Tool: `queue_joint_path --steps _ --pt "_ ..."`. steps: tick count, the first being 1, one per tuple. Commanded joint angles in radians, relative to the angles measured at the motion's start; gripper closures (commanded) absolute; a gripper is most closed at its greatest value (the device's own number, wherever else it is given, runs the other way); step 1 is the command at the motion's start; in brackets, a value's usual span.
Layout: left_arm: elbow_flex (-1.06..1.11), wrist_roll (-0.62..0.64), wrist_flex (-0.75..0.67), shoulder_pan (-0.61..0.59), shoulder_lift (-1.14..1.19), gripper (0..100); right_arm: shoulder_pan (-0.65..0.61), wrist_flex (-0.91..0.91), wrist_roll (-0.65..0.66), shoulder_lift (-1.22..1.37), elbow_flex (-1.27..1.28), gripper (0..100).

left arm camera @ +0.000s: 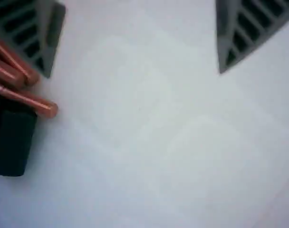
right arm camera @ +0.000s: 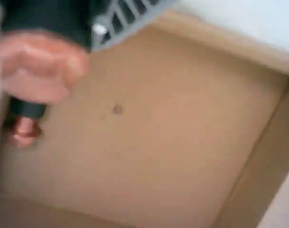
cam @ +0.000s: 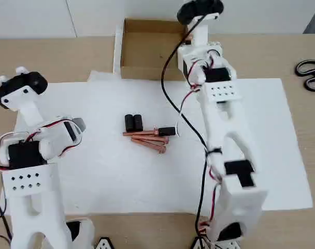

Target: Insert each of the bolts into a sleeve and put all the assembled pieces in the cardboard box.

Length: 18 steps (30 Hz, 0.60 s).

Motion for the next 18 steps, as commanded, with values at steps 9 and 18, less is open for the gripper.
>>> queue_joint_path --steps 9,18 --pt "-0.005 -0.003 0.0 -0.005 -0.009 79 -0.033 -0.041 0.002 0.568 -0.706 99.5" --pt "0.016 -0.005 -0.003 -0.005 -0.011 79 -0.058 -0.035 0.002 0.828 -0.979 99.5"
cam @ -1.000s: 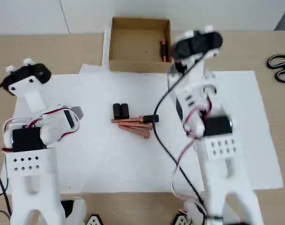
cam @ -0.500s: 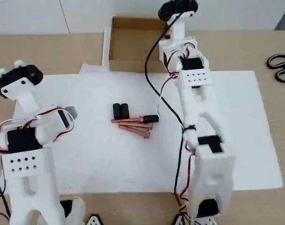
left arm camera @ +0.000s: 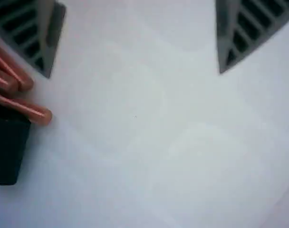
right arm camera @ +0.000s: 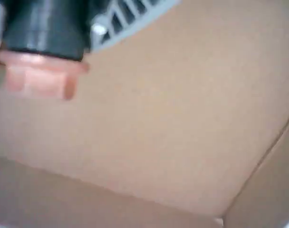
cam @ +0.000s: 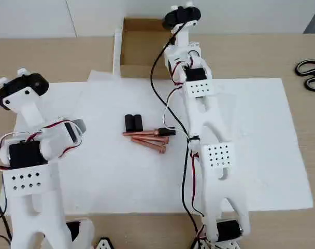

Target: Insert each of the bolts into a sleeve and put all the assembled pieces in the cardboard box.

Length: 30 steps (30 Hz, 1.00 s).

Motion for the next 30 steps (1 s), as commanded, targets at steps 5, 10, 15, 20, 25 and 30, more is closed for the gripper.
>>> queue_joint_path --steps 5,10,15,20,25,30 --pt "-0.002 -0.005 -0.003 -0.005 -0.009 79 -0.016 -0.025 -0.002 0.059 -0.166 99.5" --pt "-0.002 -0.005 -0.005 0.0 -0.009 79 -0.025 -0.031 -0.002 0.062 -0.137 99.5" --pt "-0.002 -0.005 -0.005 0.0 -0.009 79 -0.027 -0.035 -0.002 0.064 -0.135 99.4" --pt "-0.002 -0.005 -0.005 0.0 -0.009 79 -0.031 -0.035 0.0 0.064 -0.135 97.0" --pt "-0.002 -0.005 -0.003 0.0 -0.009 79 -0.031 -0.027 0.003 0.064 -0.135 82.4" --pt "-0.002 -0.006 0.002 0.0 -0.009 79 -0.031 -0.041 -0.002 0.058 -0.141 75.5"
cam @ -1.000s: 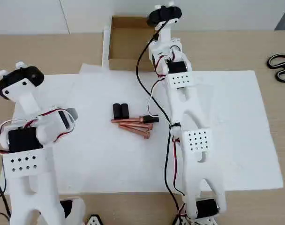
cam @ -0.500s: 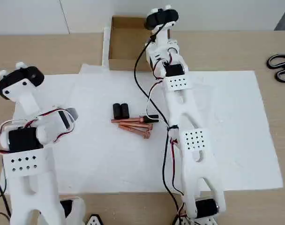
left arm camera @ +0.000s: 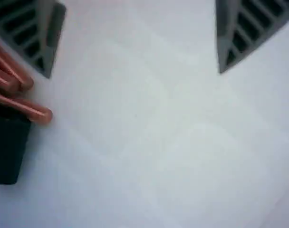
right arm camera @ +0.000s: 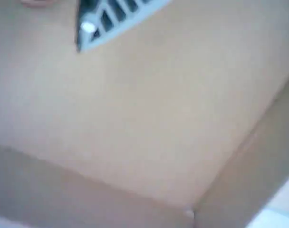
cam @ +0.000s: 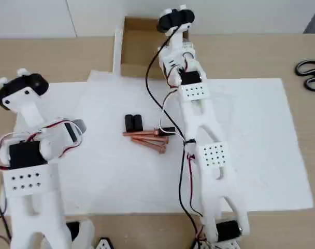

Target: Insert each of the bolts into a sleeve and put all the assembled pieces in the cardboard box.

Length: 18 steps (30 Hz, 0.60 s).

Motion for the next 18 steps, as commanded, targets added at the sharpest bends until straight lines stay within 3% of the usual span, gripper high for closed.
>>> queue_joint_path --steps 1,5,9,13,18 --pt "-0.002 -0.006 0.002 0.0 -0.009 79 -0.004 -0.048 -0.002 -0.024 -0.038 75.3" --pt "-0.002 -0.006 -0.002 0.0 -0.009 79 -0.001 -0.13 0.005 -0.027 -0.075 75.3" --pt "-0.008 -0.008 0.0 0.002 -0.009 79 0.002 -0.067 0.005 -0.027 -0.218 75.3" --pt "-0.008 -0.052 0.002 0.002 -0.005 79 0.002 0.166 0.0 -0.028 -0.4 75.3" --pt "-0.008 -0.055 0.003 0.002 -0.008 79 -0.002 0.582 0.0 -0.197 -0.393 75.3"
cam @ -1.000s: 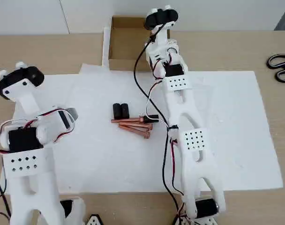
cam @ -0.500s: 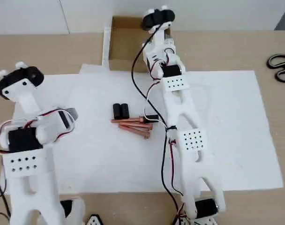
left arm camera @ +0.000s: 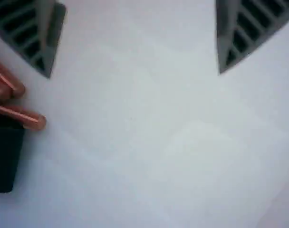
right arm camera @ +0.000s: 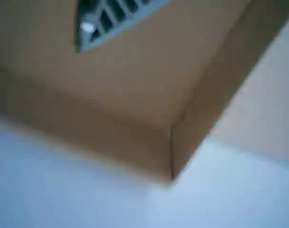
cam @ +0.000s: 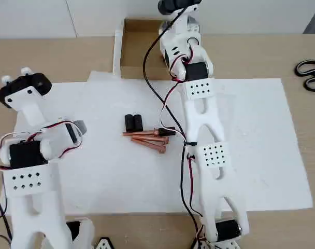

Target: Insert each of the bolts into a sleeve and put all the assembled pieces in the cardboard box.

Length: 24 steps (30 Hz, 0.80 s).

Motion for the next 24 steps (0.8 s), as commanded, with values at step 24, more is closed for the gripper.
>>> queue_joint_path --steps 24 --pt "0.148 -0.008 0.009 -0.003 -0.008 79 -0.197 0.786 -0.115 -0.576 0.528 75.3"
